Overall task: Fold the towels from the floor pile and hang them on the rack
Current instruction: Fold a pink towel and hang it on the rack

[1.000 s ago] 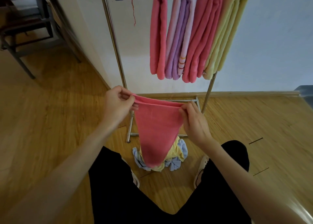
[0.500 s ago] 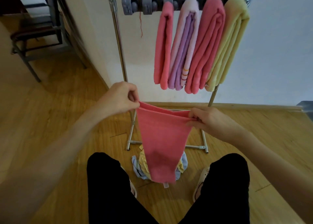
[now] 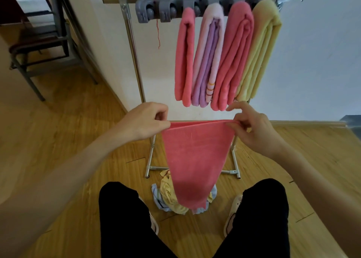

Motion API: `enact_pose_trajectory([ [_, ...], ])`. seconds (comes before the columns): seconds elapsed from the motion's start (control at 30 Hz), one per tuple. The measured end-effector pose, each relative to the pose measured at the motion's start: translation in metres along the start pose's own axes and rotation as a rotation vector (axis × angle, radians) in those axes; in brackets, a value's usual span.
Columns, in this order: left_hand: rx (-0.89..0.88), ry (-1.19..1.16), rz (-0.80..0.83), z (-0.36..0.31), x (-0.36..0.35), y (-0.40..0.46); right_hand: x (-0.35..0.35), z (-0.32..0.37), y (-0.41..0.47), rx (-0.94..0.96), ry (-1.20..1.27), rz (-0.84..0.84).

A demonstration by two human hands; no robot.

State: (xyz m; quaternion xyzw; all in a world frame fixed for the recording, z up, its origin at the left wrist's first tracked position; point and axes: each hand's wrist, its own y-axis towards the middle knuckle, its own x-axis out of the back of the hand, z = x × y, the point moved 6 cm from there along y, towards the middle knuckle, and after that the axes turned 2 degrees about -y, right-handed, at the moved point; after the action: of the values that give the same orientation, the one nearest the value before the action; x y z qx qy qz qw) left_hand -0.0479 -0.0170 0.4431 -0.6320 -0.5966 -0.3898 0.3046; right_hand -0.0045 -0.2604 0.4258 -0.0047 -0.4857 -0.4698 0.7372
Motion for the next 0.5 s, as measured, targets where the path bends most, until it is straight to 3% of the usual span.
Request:
enact_pose_trajectory([
  [0.13,-0.082,0.011,-0.006,-0.013,-0.009,-0.002,0.002,-0.006,0.008,-0.092,0.053,-0.097],
  [0.3,-0.192,-0.063,0.233,-0.038,-0.034,-0.014,-0.012,-0.013,0.013,-0.178,0.054,-0.099],
  [0.5,-0.276,-0.038,0.413,-0.041,-0.055,-0.028,-0.019,-0.008,0.018,-0.176,0.058,-0.076],
])
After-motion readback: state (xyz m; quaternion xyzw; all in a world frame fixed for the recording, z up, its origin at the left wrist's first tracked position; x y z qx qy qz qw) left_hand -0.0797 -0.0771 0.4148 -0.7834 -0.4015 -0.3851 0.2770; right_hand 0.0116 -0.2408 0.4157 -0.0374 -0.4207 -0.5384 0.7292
